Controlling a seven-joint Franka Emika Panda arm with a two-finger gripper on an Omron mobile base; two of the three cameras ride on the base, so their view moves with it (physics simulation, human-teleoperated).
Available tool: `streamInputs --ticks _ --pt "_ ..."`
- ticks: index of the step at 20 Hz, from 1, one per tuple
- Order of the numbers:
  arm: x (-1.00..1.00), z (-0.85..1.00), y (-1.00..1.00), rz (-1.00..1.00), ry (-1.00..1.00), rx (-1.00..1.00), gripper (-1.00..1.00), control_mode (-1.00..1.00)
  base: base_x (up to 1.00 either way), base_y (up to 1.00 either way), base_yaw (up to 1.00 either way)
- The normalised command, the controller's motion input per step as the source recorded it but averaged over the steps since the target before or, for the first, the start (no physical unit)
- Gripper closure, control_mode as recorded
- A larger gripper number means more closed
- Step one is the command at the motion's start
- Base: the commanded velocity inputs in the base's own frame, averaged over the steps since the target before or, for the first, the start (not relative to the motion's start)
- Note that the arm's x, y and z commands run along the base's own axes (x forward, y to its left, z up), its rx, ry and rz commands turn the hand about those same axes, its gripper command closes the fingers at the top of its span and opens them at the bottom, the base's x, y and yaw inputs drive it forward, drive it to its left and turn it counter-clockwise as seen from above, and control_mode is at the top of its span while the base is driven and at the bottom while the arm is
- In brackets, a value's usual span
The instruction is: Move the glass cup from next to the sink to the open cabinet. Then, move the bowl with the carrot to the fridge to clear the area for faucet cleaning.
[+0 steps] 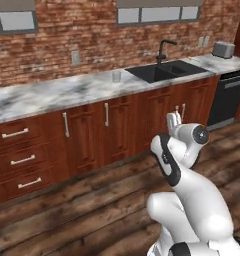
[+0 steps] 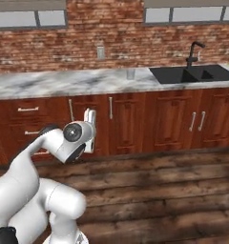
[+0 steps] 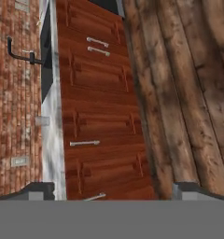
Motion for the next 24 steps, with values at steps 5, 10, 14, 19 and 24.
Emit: streamInputs --ticks 5,10,14,19,24 --pt "0.00 0.00 0.00 0.00 0.00 0.00 -1.00 1.00 1.00 -0.35 -0.08" --pt "0.00 0.00 0.00 0.00 0.00 0.00 -1.00 1.00 1.00 -0.01 -0.02" --pt "0.00 0.00 0.00 0.00 0.00 0.00 -1.00 1.00 1.00 0.00 -0.02" --pt "0.00 0.00 0.00 0.00 0.00 0.00 -1.00 1.00 1.00 -0.14 0.00" --pt "0.00 0.00 0.00 0.00 0.00 0.00 -1.00 1.00 1.00 -0.52 0.00"
